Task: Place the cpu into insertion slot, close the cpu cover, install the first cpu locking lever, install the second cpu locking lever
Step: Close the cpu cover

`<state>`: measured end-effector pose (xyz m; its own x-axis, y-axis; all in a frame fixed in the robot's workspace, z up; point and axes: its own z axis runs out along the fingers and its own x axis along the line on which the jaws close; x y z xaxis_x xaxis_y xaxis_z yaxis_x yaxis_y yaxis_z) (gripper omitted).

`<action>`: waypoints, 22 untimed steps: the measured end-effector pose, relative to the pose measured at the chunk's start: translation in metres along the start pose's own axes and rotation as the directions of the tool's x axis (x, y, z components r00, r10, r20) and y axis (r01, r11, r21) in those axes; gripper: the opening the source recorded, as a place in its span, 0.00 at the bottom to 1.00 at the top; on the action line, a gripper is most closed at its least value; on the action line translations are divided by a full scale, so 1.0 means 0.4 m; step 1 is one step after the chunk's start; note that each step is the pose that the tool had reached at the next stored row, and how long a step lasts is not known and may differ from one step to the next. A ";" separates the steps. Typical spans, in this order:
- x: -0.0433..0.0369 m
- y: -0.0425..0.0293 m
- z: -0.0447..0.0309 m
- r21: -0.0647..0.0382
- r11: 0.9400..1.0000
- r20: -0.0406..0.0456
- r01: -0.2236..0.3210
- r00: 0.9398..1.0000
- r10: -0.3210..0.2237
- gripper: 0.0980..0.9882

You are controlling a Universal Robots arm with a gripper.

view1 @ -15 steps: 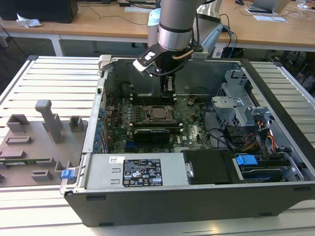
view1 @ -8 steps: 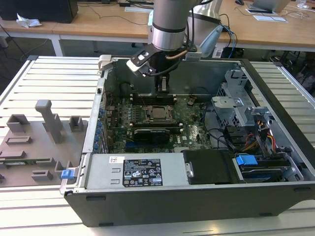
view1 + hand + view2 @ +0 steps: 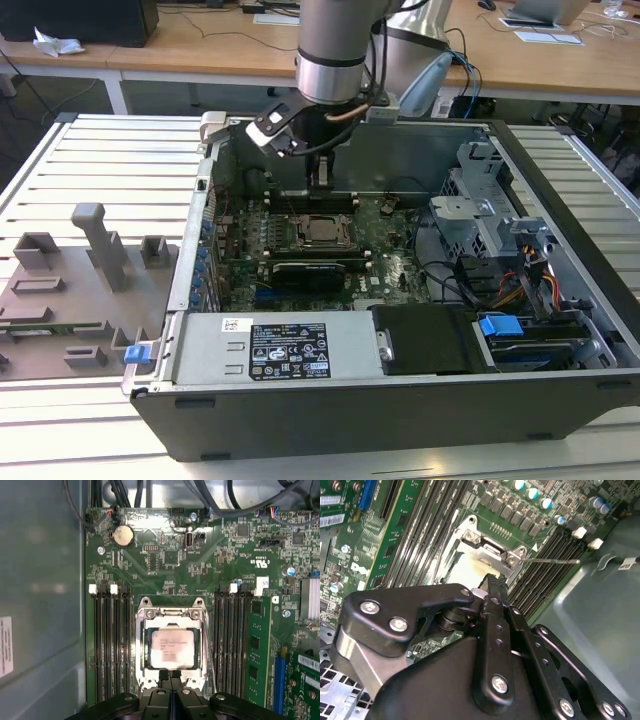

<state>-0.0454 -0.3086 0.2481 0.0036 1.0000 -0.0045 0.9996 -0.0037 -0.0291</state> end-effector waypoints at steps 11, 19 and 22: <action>0.000 -0.029 0.048 0.000 1.000 0.000 0.000 1.000 0.000 0.01; 0.000 -0.028 0.096 0.000 1.000 0.000 0.000 1.000 0.000 0.01; 0.000 -0.029 0.106 0.000 1.000 -0.001 0.000 1.000 0.000 0.01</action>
<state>-0.0584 -0.3087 0.2059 0.0035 1.0000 -0.0031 0.9996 -0.0036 -0.0293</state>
